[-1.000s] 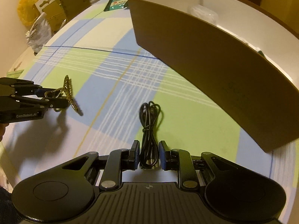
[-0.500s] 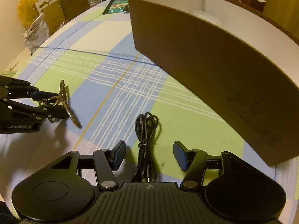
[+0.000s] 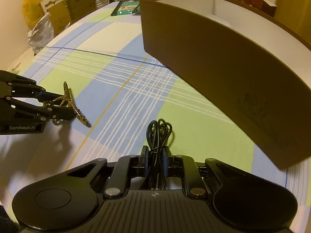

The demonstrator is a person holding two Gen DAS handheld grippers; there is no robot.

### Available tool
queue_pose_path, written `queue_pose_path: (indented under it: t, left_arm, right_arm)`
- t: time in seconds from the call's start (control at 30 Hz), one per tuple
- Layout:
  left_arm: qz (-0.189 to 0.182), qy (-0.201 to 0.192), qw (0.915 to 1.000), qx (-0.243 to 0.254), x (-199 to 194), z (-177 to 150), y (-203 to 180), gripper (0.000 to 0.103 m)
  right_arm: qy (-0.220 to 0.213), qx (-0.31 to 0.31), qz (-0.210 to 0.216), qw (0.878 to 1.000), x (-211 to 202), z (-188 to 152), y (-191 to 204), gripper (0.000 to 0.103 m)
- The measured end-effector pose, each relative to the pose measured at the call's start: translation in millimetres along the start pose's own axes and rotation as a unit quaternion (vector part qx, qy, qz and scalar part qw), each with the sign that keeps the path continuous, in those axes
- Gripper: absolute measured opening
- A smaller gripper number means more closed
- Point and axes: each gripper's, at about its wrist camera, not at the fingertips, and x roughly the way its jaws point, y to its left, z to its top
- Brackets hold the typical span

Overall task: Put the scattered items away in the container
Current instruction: 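Carry the hair clip and cable with both grippers over the box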

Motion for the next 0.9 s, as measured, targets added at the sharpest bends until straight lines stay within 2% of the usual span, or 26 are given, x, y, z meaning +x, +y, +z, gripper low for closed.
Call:
queue_pose_path:
  t: [0.9]
  left_arm:
    - [-0.002, -0.016, 0.9999, -0.002, -34, -15, -13, 0.025]
  right_arm:
    - [-0.019, 0.037, -0.013, 0.999, -37, -24, -4, 0.011]
